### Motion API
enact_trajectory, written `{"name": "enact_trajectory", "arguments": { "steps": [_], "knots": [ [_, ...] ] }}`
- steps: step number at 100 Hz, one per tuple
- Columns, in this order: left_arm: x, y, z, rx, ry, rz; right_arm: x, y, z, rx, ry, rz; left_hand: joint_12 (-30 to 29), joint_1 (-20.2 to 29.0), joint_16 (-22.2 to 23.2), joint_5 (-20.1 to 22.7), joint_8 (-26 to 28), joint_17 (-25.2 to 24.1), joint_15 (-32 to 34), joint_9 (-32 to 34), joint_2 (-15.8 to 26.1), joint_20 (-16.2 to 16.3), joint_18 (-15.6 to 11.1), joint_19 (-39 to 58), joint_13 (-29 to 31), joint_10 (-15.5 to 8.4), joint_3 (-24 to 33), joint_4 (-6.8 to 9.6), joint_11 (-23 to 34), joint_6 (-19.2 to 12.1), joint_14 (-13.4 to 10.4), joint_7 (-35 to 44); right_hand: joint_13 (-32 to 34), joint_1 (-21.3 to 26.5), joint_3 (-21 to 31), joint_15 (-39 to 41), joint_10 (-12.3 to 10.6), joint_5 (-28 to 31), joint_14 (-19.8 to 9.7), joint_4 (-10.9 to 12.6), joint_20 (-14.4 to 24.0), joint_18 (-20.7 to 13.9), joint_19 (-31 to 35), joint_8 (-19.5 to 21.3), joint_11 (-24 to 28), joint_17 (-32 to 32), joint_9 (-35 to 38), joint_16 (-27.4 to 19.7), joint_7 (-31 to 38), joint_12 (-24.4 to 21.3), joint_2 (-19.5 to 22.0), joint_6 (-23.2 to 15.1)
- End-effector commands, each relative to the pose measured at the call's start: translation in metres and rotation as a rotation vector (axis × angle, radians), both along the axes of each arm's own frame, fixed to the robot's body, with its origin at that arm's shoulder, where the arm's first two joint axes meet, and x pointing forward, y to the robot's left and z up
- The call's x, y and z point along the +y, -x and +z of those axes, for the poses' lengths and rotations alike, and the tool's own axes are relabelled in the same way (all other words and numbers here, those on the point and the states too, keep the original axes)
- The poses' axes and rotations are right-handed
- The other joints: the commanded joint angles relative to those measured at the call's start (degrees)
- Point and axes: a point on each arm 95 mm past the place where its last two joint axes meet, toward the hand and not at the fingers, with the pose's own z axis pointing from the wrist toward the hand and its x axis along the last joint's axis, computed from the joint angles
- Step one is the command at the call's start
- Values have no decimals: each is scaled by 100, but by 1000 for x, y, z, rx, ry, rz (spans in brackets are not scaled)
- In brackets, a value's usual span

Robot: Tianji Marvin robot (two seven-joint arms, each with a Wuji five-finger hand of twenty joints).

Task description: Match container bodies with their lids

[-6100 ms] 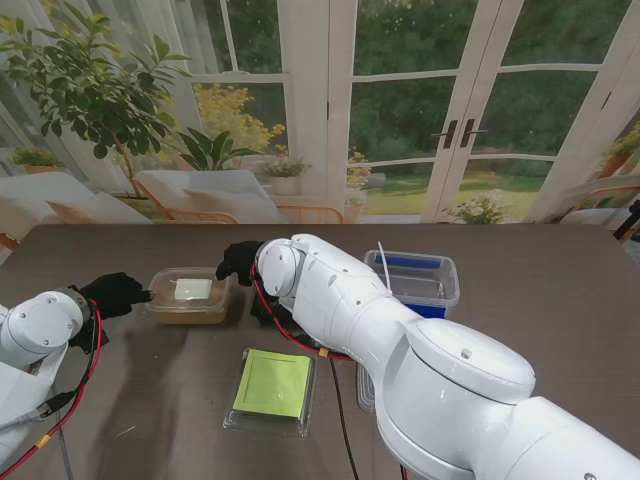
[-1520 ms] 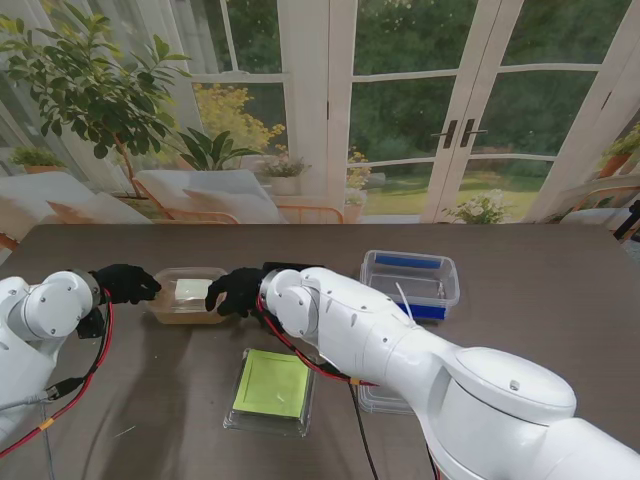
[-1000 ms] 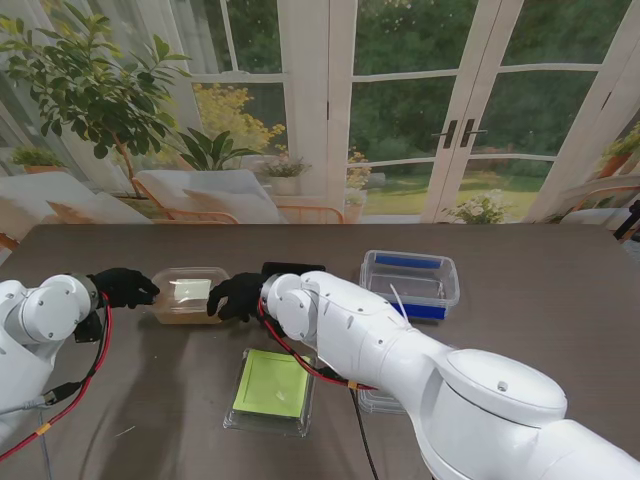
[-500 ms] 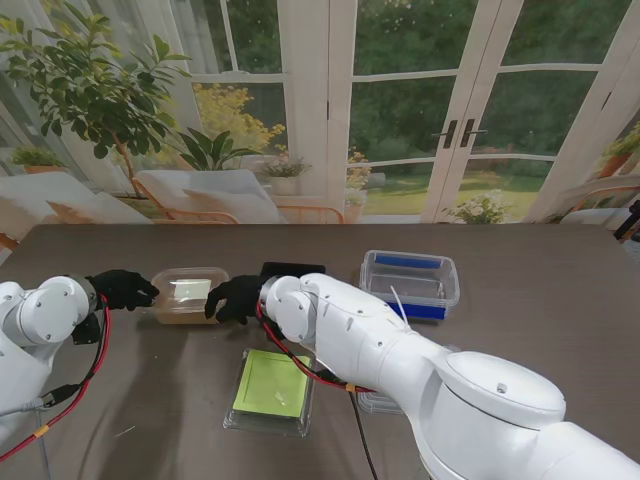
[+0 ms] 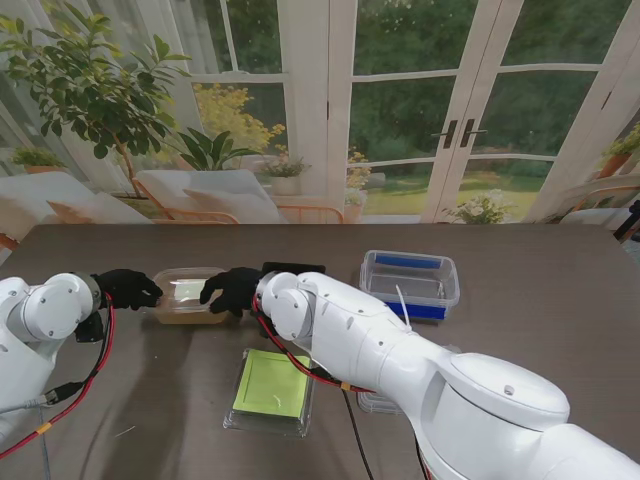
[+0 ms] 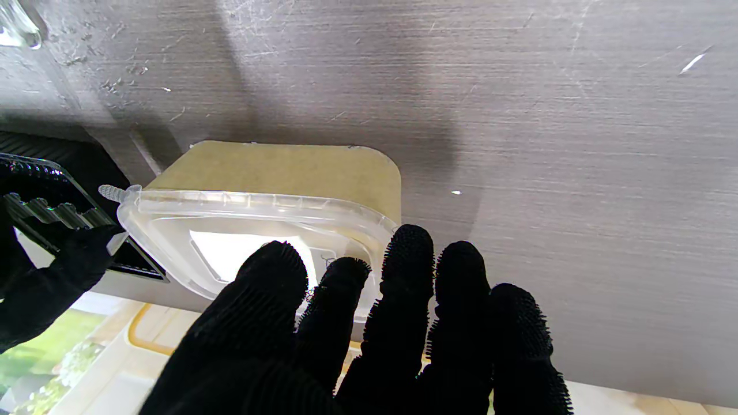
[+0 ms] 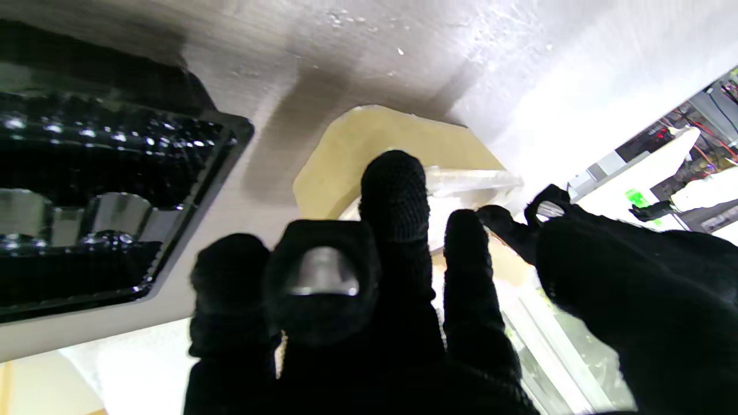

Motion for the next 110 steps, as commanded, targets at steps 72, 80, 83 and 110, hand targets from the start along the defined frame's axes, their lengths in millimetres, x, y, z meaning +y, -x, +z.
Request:
{"name": "enact_trajectory", "arguments": {
  "steps": [72, 80, 83, 110],
  "knots": [
    [0, -1, -5, 48, -8, -11, -2, 0, -11, 39, 82, 15, -25, -110, 14, 31, 49, -38, 123, -4, 259, 27, -215, 128, 63, 50, 8, 129, 12, -87, 148, 49, 196, -195, -145, 76, -38, -227, -17, 158, -46, 141, 232, 76, -33, 2574, 15, -26, 303, -31, 178, -38],
    [2, 0, -7, 54, -6, -3, -3, 0, -12, 44, 81, 13, -25, -104, 14, 13, 45, -42, 121, -4, 258, 26, -212, 128, 52, 62, 10, 129, 11, -90, 161, 40, 196, -193, -150, 69, -29, -218, -1, 157, -47, 138, 228, 73, -34, 2565, 13, -30, 300, -30, 181, -34],
    [2, 0, -8, 55, -5, -1, -3, 0, -13, 45, 82, 12, -26, -104, 14, 39, 49, -45, 122, -5, 259, 26, -213, 128, 52, 60, 8, 128, 11, -92, 151, 51, 196, -196, -155, 69, -29, -215, 12, 155, -46, 138, 227, 71, -34, 2564, 12, -30, 297, -30, 182, -41],
    [5, 1, -11, 59, -10, -3, -4, 1, -18, 61, 84, 12, -26, -109, 15, 29, 47, -50, 124, -6, 252, 29, -205, 130, 50, 63, 4, 128, 12, -90, 162, 45, 194, -214, -187, 46, -27, -233, 33, 149, -45, 137, 217, 66, -39, 2544, -8, -43, 284, -31, 191, -32]
  ]
}}
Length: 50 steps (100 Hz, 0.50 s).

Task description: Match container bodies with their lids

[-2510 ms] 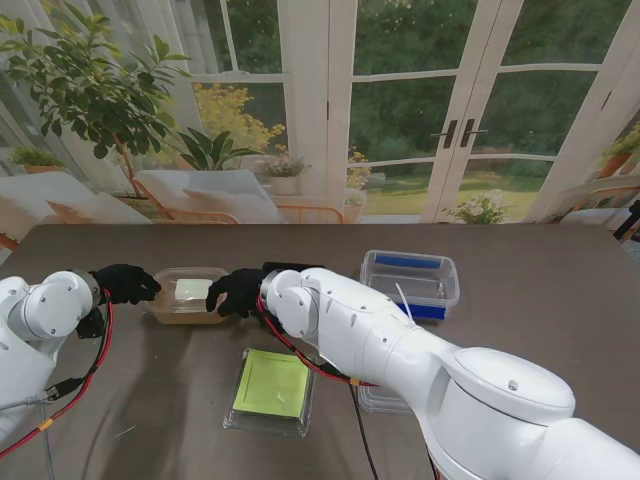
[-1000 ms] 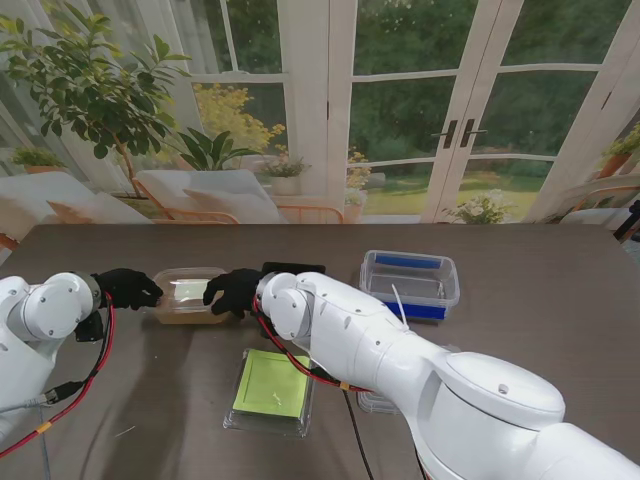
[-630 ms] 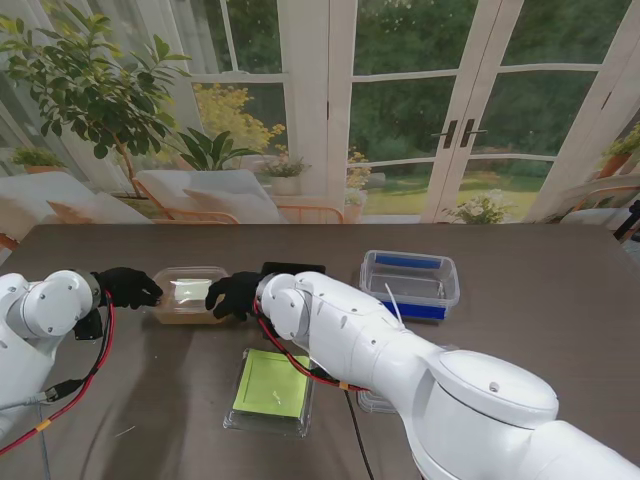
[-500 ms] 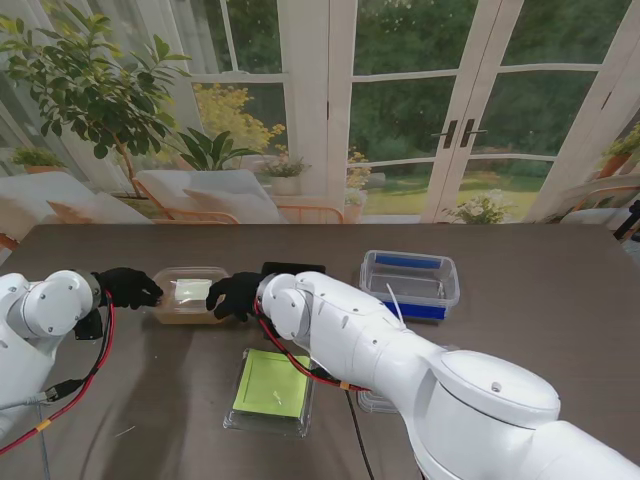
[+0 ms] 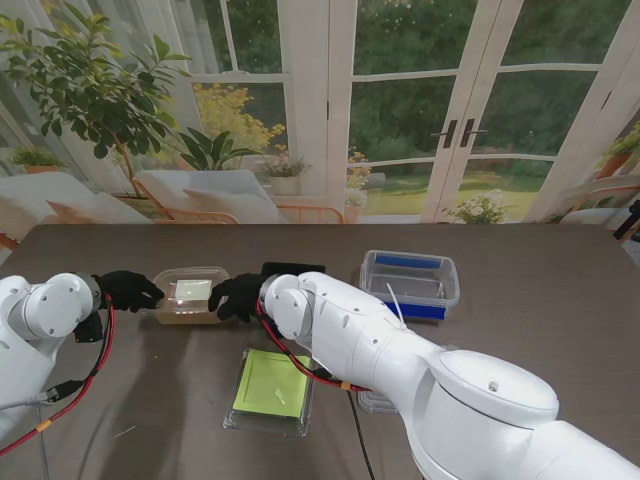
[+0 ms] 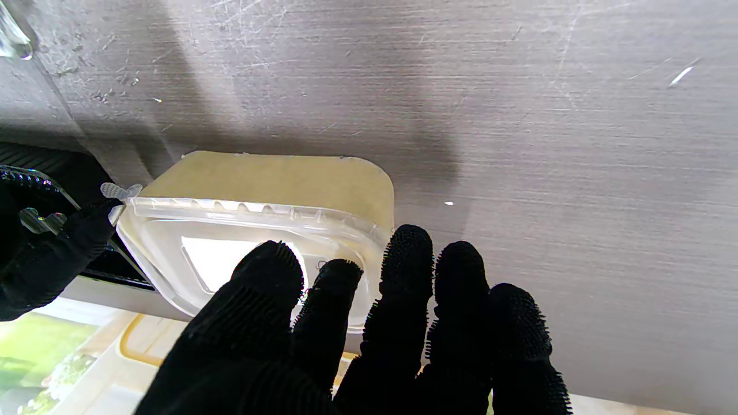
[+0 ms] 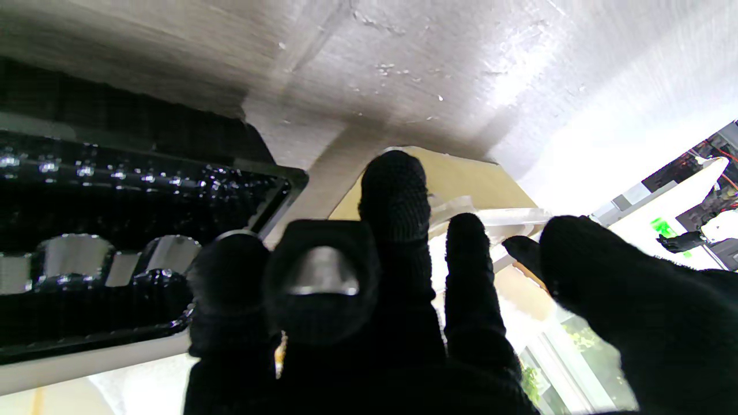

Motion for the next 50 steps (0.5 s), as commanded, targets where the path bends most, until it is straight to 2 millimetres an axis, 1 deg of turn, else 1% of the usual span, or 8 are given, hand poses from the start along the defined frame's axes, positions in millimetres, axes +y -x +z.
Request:
{"name": "enact_trajectory", "arguments": {
  "steps": [1, 6, 30, 50],
  "knots": [
    [2, 4, -7, 33, -5, -4, 1, 5, -6, 21, 8, 10, -26, -8, 15, 89, 64, -49, 125, -6, 254, 29, -205, 129, 54, 61, 7, 128, 12, 64, 160, 109, 196, -200, -80, 42, -34, -34, 6, 137, -44, 137, 217, 25, -44, 2543, -21, -44, 31, -32, 189, 24],
    [3, 3, -6, 31, -7, -6, 1, 6, -6, 22, -3, 7, -26, -4, 14, 92, 64, -41, 126, -3, 253, 29, -208, 131, 58, 53, 11, 129, 14, 64, 152, 111, 200, -198, -86, 47, -8, -35, 4, 134, -43, 137, 215, 27, -36, 2541, -13, -43, 36, -30, 181, 26],
    [4, 2, -4, 22, -12, -16, 4, 6, -2, 18, -9, 0, -27, -24, 11, 81, 62, -32, 128, -15, 240, 27, -214, 132, 56, 52, 10, 132, 16, 71, 151, 106, 199, -216, -131, 46, -22, -188, -6, 130, -32, 138, 220, 11, -38, 2519, -41, -47, -6, -34, 189, 36],
    [4, 2, 0, 15, -20, -27, 4, 5, 0, 29, -41, -22, -29, -51, 9, 58, 58, -25, 133, -12, 223, 24, -210, 133, 68, 48, 24, 137, 22, 58, 139, 97, 197, -246, -184, 44, -11, -330, 11, 109, -27, 164, 222, -15, -31, 2507, -85, -49, -58, -33, 114, -52]
  ]
}}
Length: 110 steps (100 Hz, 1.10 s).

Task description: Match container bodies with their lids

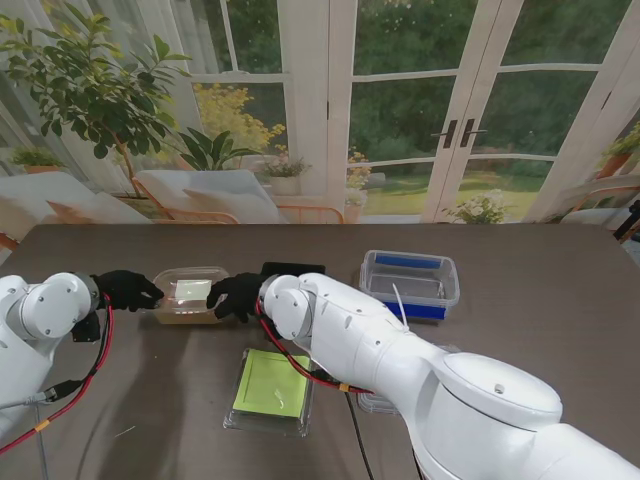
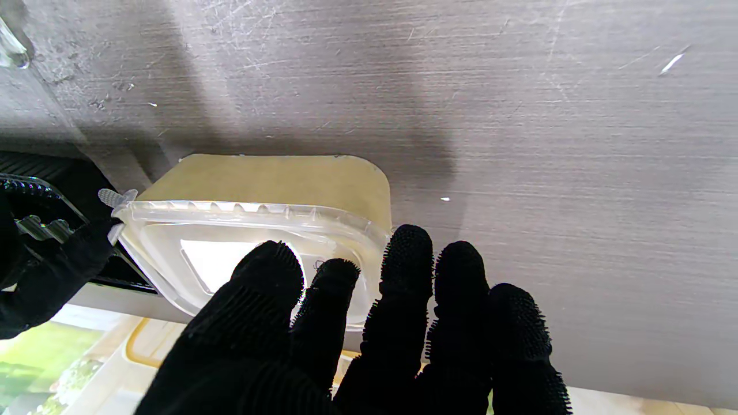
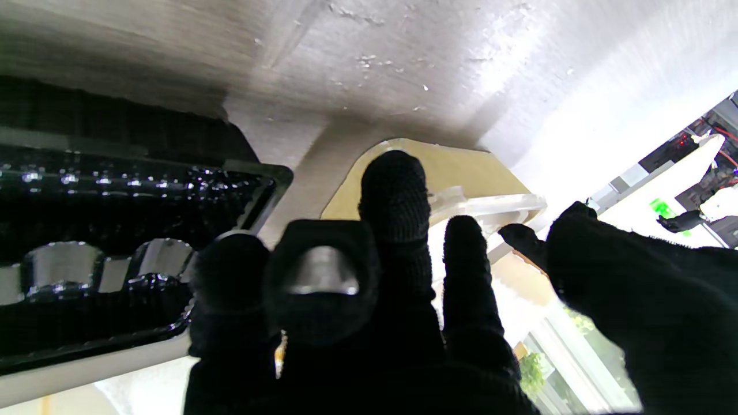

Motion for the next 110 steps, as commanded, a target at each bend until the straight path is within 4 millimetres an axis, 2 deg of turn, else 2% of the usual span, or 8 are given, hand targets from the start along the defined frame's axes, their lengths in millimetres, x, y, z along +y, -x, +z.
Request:
{"name": "enact_trajectory", "arguments": {
  "steps": [1, 30, 53, 82, 110],
  "knots": [
    [1, 2, -1, 21, -7, -3, 4, 4, -1, 7, -1, 8, -29, -51, 9, 69, 63, -25, 133, -10, 222, 24, -209, 134, 67, 45, 25, 137, 23, 122, 138, 112, 197, -187, -50, 50, -9, -190, 12, 108, -26, 164, 224, -25, -28, 2510, -72, -48, -40, -32, 110, -151],
    [0, 1, 3, 23, -12, -14, 3, -6, 4, -12, 13, -35, -31, -90, 5, 40, 59, -19, 132, -13, 214, 17, -215, 133, 65, 39, 65, 138, 23, 113, 135, 103, 196, -229, -148, 29, -22, -573, 1, 108, -22, 157, 230, -118, -27, 2512, -195, -59, -229, -34, 180, -109],
    [-2, 0, 5, 35, -20, -22, -2, -14, 4, -37, 39, -76, -31, -120, 4, 0, 53, -8, 135, -14, 202, 14, -216, 137, 72, 30, 96, 137, 26, 97, 130, 88, 198, -275, -197, 49, -44, -858, -6, 142, -29, 96, 254, -69, 21, 2532, -263, -63, -30, -54, 239, 41],
    [-5, -2, 5, 58, -32, -25, -8, -22, 6, -37, 38, -104, -29, -143, 2, -10, 51, -1, 137, -12, 197, 6, -224, 136, 75, 20, 132, 133, 37, 93, 121, 86, 195, -283, -205, 72, -29, -912, 15, 152, -42, 124, 270, -50, 49, 2545, -270, -59, 130, -81, 245, 71],
    [-2, 0, 6, 68, -44, -24, -11, -21, 3, -19, 38, -99, -31, -152, -2, -28, 46, -1, 139, -31, 193, -9, -236, 131, 74, 17, 159, 130, 47, 89, 104, 77, 196, -284, -208, 67, -24, -896, 21, 151, -48, 143, 275, -69, 52, 2543, -273, -64, 140, -95, 251, 59]
  ]
}}
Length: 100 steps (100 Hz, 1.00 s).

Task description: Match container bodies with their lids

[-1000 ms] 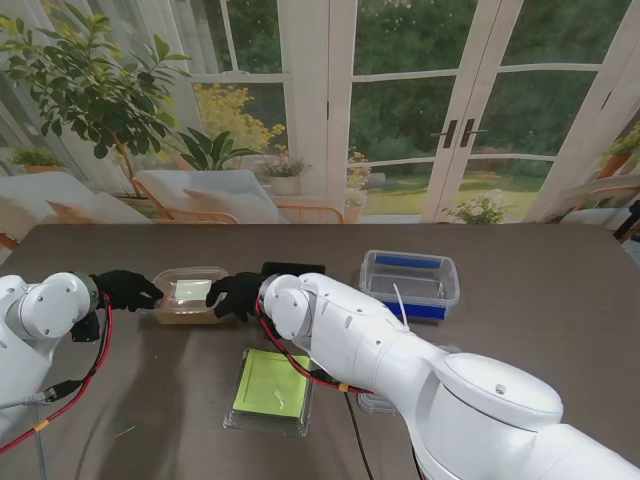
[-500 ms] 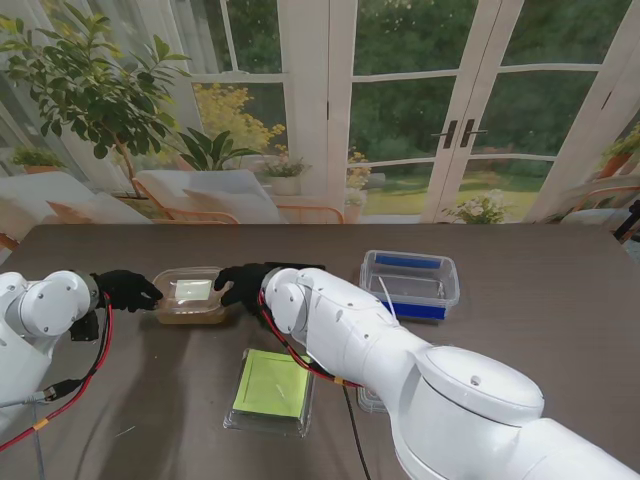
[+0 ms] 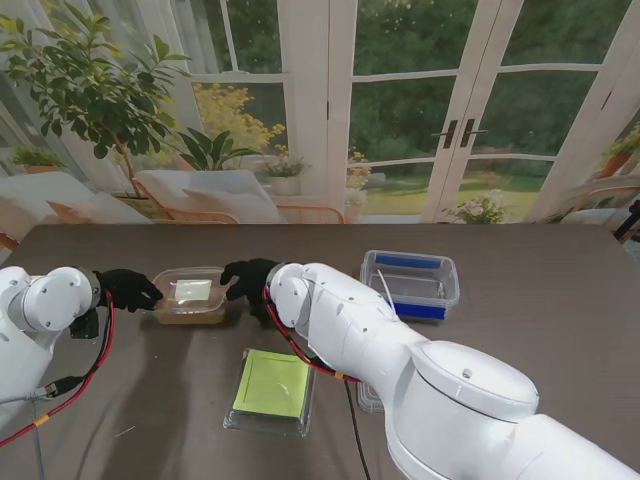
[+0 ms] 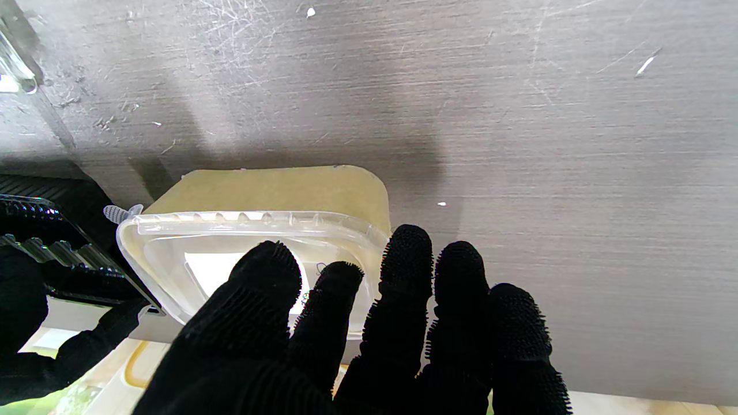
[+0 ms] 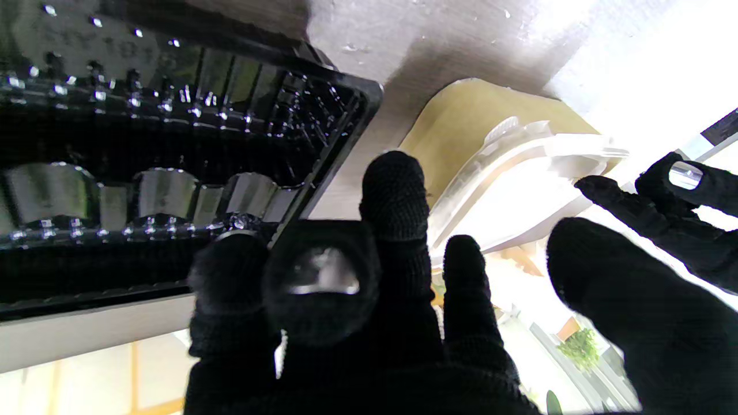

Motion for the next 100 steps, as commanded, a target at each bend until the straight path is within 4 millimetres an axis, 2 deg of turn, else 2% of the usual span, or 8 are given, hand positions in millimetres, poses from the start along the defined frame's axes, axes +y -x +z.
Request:
{"name": "enact_trajectory", "arguments": {
  "steps": [1, 60, 81, 100],
  "knots": [
    [2, 3, -1, 22, -3, 4, 2, 3, -4, 19, 4, 14, -29, -95, -2, 27, 48, 0, 139, -25, 197, -9, -230, 131, 73, 24, 142, 132, 49, -12, 107, 76, 196, -281, -70, 70, -19, -188, 16, 151, -48, 143, 276, 0, 95, 2543, -57, -58, 77, -62, 110, 2],
    [7, 18, -9, 16, 26, 24, 8, 6, -4, 19, 2, 18, -99, -147, -55, -38, 33, -48, 58, -65, 171, -80, -234, 61, 33, 30, 184, 129, -19, -21, 81, 44, 198, -287, -61, 125, -9, -162, 18, 162, -59, 144, 301, 4, 118, 2578, -13, -39, 151, -72, 128, 41],
    [10, 23, -9, -10, 40, 38, 9, 6, -3, -30, 27, 21, -681, -265, -380, -112, 21, -154, -436, -158, 126, -359, -205, -64, -36, 93, 296, 133, -601, -55, 113, 25, 199, -325, -18, 280, -21, 219, -83, 162, -104, 140, 339, 19, 110, 2775, 137, 41, 183, -81, 79, -37],
    [13, 26, -8, -28, 44, 45, 11, 10, -7, -36, 53, 43, -1052, -325, -595, -126, 19, -228, -755, -215, 104, -548, -184, -125, -86, 117, 350, 130, -906, -63, 94, 24, 202, -365, -33, 335, -39, 552, -138, 165, -148, 114, 351, -17, 86, 2852, 212, 80, 42, -69, 77, -108]
  ]
}}
